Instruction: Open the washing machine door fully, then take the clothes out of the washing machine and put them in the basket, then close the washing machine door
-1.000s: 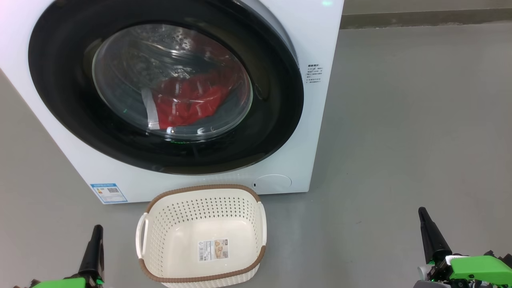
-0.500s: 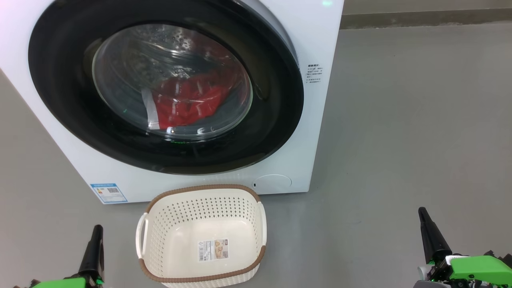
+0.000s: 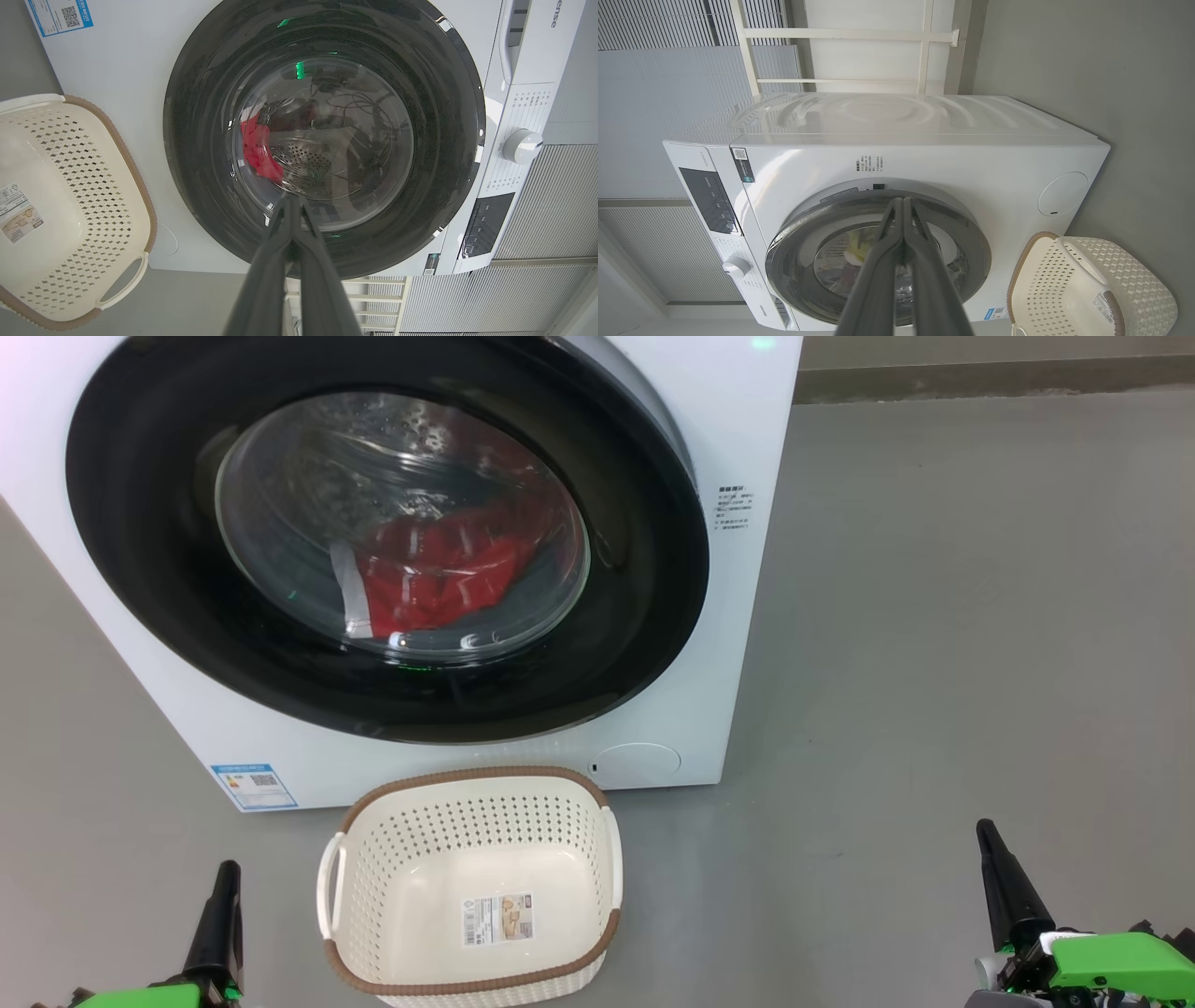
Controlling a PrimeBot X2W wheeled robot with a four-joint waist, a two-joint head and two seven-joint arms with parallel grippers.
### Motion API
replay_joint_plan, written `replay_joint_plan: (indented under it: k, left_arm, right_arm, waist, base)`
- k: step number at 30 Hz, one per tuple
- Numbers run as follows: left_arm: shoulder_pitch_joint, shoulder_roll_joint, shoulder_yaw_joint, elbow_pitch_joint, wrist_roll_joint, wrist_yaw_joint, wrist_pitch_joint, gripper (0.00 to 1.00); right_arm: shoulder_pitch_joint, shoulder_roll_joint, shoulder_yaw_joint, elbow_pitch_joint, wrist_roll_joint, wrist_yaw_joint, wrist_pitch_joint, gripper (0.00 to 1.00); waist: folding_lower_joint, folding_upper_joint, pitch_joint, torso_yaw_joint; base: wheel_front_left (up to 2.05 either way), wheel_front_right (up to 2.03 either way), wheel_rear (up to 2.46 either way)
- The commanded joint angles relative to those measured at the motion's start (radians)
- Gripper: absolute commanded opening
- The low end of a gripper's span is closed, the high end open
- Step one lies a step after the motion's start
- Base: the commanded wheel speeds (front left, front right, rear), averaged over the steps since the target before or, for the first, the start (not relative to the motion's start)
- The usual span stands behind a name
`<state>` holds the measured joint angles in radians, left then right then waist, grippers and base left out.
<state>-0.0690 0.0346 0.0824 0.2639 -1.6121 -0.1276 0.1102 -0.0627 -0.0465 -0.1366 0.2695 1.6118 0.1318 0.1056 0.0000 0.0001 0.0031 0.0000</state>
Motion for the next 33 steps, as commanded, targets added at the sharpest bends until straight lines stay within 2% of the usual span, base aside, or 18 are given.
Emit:
replay_joint_plan:
  k: [1,11,12,18,23,27,33]
  left_arm:
    - [-0.039,0.016,0.031,-0.019,0.003,-0.003,0.003,0.00]
    - [-0.039,0.016,0.031,-0.019,0.003,-0.003,0.003,0.00]
    - [0.000,0.000,0.000,0.000,0.000,0.000,0.000,1.00]
    - [0.021,-0.012,-0.005,0.028,0.001,0.000,-0.007,1.00]
    - [0.018,-0.011,-0.009,0.018,0.003,0.000,-0.022,1.00]
    - [0.018,-0.010,-0.011,0.010,0.006,0.000,-0.034,1.00]
    - [0.015,-0.009,-0.013,-0.002,0.031,0.000,-0.052,1.00]
  right_arm:
    - [-0.045,-0.004,0.023,-0.025,-0.003,-0.001,0.007,0.00]
    - [-0.045,-0.004,0.023,-0.025,-0.003,-0.001,0.007,0.00]
    - [0.000,0.000,0.000,0.000,0.000,0.000,0.000,1.00]
    - [0.012,0.006,0.004,0.034,0.000,0.000,-0.005,1.00]
    - [0.006,0.006,0.013,0.027,-0.001,0.000,-0.017,1.00]
    - [0.003,0.004,0.023,0.020,-0.005,0.000,-0.026,1.00]
    - [-0.005,0.001,0.037,0.014,-0.015,0.000,-0.042,1.00]
  waist:
    - [0.0000,-0.0001,0.000,0.000]
    - [0.0000,-0.0001,0.000,0.000]
    - [0.0000,-0.0001,0.000,0.000]
    - [0.0001,-0.0001,0.001,0.000]
    - [0.0022,-0.0001,-0.002,0.002]
    - [0.0002,-0.0001,0.000,0.003]
    - [0.0000,-0.0001,0.001,0.005]
  base:
    - [0.00,0.00,0.00]
    - [0.00,0.00,0.00]
    - [0.00,0.00,0.00]
    - [0.00,0.00,0.00]
    - [0.00,0.00,0.00]
    - [0.00,0.00,0.00]
    - [0.00,0.00,0.00]
